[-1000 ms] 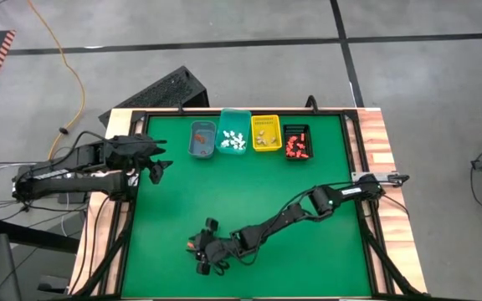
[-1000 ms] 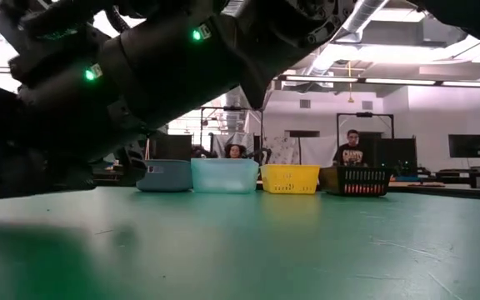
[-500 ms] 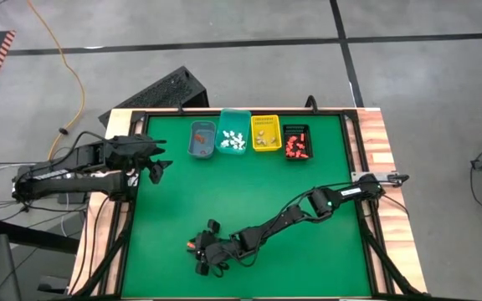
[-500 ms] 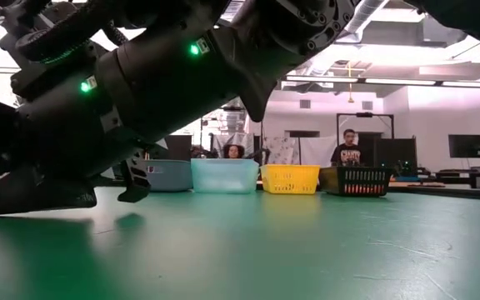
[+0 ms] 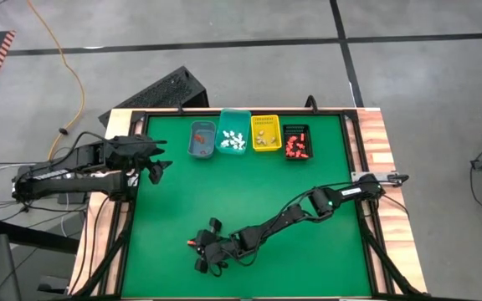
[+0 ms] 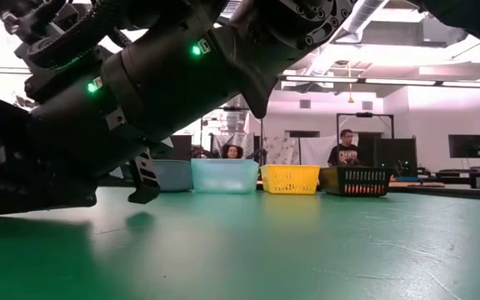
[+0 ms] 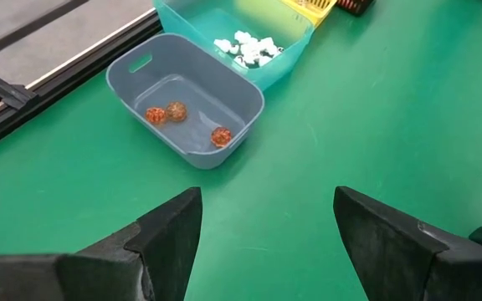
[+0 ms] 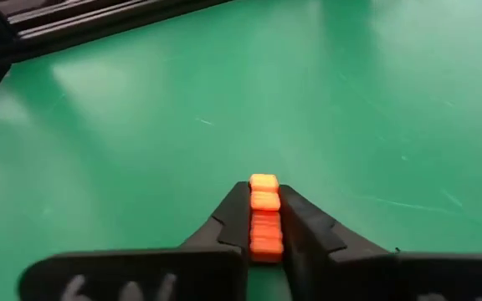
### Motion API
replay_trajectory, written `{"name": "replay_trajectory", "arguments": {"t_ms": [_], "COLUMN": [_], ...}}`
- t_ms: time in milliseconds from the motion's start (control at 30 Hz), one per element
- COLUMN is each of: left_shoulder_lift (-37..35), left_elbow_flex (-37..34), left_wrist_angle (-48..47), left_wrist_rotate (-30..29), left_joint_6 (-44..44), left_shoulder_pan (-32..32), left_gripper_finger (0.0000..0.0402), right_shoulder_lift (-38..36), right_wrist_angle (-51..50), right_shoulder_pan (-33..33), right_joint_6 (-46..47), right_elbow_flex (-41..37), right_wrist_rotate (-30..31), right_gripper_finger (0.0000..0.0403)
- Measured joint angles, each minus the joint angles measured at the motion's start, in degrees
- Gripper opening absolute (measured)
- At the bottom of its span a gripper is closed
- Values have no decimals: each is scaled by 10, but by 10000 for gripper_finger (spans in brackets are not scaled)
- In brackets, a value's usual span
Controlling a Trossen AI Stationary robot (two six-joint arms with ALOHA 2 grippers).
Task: Sort Halloween decoration
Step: Put the orange skeleton toy into the black bin
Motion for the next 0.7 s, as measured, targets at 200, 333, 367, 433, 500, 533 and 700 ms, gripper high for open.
{"name": "replay_trajectory", "arguments": {"t_ms": [200,333,367,433,500,533,700], "left_shoulder_lift": [0,0,0,0,0,0,0], "left_elbow_flex": [0,0,0,0,0,0,0], "left_wrist_angle": [-1,-1,-1,-1,-1,-1,-1], "left_wrist_rotate": [0,0,0,0,0,0,0], "left_joint_6": [0,0,0,0,0,0,0], "left_shoulder_pan": [0,0,0,0,0,0,0], "left_gripper_finger": [261,261,261,261,261,261,261], "right_shoulder_lift": [0,-5,-7,-11,-14,-18,-25], "right_wrist_angle": [10,31,31,30,38,40,14], "right_shoulder_pan": [1,1,1,1,1,1,3], "right_joint_6": [34,35,35,34,26,20,7], "right_elbow_flex": [-2,-3,-3,-4,-5,-5,8], "right_wrist_rotate": [0,7,11,18,29,33,55], "right_gripper_finger": [26,9,8,8,7,7,6]}}
